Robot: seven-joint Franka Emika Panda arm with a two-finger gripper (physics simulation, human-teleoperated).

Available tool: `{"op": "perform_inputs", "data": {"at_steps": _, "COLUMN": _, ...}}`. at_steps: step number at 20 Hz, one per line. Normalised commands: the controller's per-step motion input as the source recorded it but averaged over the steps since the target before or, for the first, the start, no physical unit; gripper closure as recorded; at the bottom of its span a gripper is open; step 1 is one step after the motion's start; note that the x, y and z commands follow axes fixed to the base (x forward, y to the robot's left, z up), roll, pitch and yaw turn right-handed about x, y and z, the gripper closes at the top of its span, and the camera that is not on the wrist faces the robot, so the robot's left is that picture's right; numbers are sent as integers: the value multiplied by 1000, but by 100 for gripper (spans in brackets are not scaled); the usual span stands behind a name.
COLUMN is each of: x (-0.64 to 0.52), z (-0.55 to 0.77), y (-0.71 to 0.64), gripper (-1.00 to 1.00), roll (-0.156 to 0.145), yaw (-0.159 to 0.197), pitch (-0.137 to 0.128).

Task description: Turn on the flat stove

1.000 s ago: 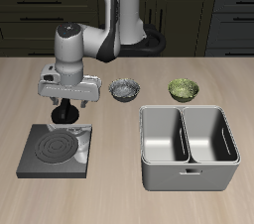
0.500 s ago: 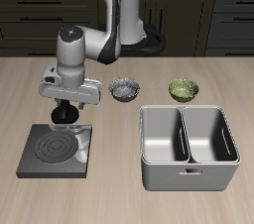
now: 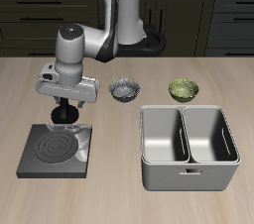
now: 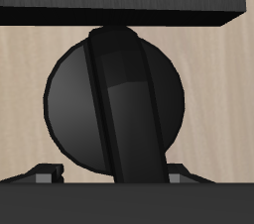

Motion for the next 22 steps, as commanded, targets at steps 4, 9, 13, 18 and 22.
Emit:
{"op": "perform_inputs", "data": {"at_steps": 4, "x": -26, "z": 284, "y": -303, "gripper": 100, "roll": -37, "yaw": 37, "pitch": -33}}
{"op": "perform_inputs", "data": {"at_steps": 9, "x": 21, "z": 259, "y": -208, "gripper": 100, "roll": -43, "yaw": 71, "pitch": -28}}
{"op": "perform_inputs", "data": {"at_steps": 13, "x": 19, "z": 252, "y": -205, "gripper": 100, "roll": -43, "yaw": 64, "pitch": -44}}
{"op": "perform_inputs", "data": {"at_steps": 18, "x": 132, "z": 350, "y": -414, "gripper": 100, "roll": -64, "yaw": 81, "pitch": -52}}
{"op": "perform_inputs", "data": {"at_steps": 22, "x": 60, "z": 306, "y": -287, "gripper": 100, "roll": -44, "yaw": 29, "pitch": -45}}
